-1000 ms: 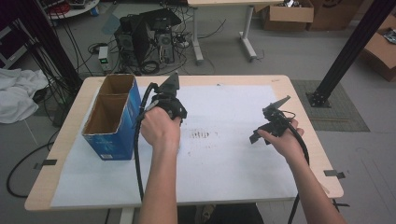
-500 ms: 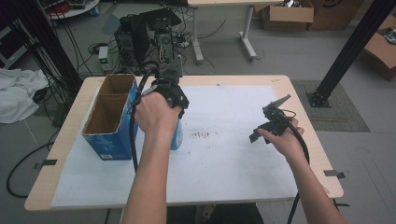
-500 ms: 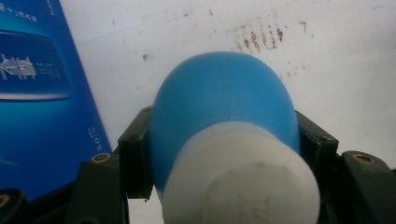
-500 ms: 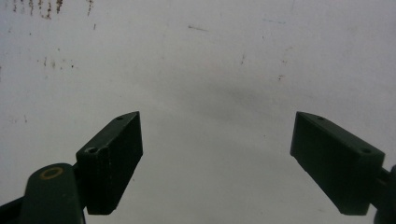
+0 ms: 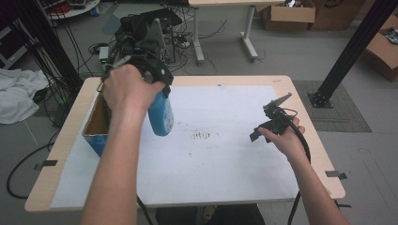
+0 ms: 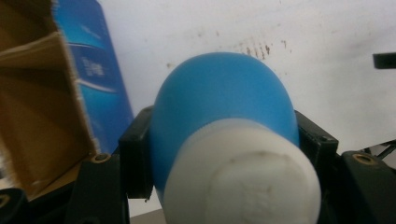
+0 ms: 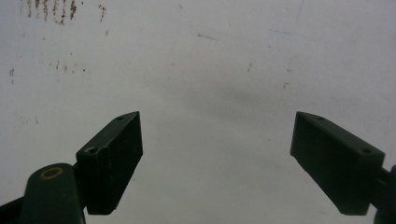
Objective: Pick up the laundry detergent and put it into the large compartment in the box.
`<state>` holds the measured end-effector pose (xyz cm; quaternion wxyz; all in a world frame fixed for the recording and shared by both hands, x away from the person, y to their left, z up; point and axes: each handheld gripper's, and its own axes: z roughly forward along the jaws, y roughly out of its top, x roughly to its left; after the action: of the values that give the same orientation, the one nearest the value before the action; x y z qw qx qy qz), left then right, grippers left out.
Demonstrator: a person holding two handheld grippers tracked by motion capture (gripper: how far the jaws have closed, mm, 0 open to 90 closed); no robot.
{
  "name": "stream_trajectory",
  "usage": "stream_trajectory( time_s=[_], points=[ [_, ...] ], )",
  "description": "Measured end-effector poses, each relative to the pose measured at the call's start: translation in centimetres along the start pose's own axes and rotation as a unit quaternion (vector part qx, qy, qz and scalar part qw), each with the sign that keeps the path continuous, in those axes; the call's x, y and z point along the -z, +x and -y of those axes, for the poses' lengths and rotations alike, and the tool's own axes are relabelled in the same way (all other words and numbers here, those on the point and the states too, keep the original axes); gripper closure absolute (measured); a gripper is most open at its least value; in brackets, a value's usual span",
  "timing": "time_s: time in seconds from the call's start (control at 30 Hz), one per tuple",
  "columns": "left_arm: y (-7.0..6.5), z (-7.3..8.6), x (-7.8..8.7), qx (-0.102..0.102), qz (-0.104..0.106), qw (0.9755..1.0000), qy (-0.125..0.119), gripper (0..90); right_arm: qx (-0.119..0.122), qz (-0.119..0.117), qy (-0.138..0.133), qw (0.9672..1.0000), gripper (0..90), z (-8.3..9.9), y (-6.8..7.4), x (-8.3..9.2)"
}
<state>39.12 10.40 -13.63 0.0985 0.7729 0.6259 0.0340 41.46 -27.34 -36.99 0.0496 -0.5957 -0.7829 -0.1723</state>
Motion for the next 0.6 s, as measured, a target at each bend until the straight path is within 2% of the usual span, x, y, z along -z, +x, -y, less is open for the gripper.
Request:
stream_trajectory(
  time_s=[0.03, 0.1, 0.2, 0.27, 0.3, 0.4, 0.47, 0.53, 0.6],
  points=[
    [0.4, 0.1, 0.7, 0.003, 0.0, 1.0, -0.003, 37.8, -0.008, -0.003, -0.001, 1.0, 16.9, 0.0, 0.1, 0.0],
    [1.3, 0.4, 1.9, 0.014, 0.0, 0.9998, -0.015, 37.8, 0.003, -0.001, -0.002, 1.0, 16.9, 0.0, 0.0, 0.0],
    [2.6, 0.8, 3.3, 0.026, -0.005, 0.9993, -0.025, 37.9, 0.001, -0.001, -0.003, 1.0, 16.9, -0.1, 0.0, 0.1],
    [3.6, 1.1, 4.1, 0.034, -0.009, 0.999, -0.029, 37.9, -0.01, -0.006, -0.003, 0.9999, 16.9, -0.1, 0.1, 0.1],
    [4.2, 1.3, 4.5, 0.042, -0.012, 0.9985, -0.031, 37.9, -0.002, 0.0, 0.001, 1.0, 16.8, -0.1, -0.1, 0.1],
    [5.7, 1.7, 5.0, 0.055, -0.024, 0.9976, -0.033, 37.9, -0.01, -0.002, -0.001, 1.0, 16.9, 0.0, -0.2, 0.1],
    [6.8, 2.0, 5.2, 0.067, -0.029, 0.9967, -0.036, 37.9, -0.003, 0.002, -0.001, 1.0, 16.9, 0.0, -0.4, 0.1],
    [7.7, 2.3, 5.4, 0.076, -0.032, 0.9958, -0.039, 38.0, -0.011, 0.001, 0.0, 0.9999, 16.9, 0.0, -0.4, 0.2],
    [8.8, 2.6, 5.6, 0.086, -0.035, 0.9947, -0.044, 38.0, -0.008, 0.003, 0.0, 1.0, 16.9, 0.1, -0.6, 0.2]
  ],
)
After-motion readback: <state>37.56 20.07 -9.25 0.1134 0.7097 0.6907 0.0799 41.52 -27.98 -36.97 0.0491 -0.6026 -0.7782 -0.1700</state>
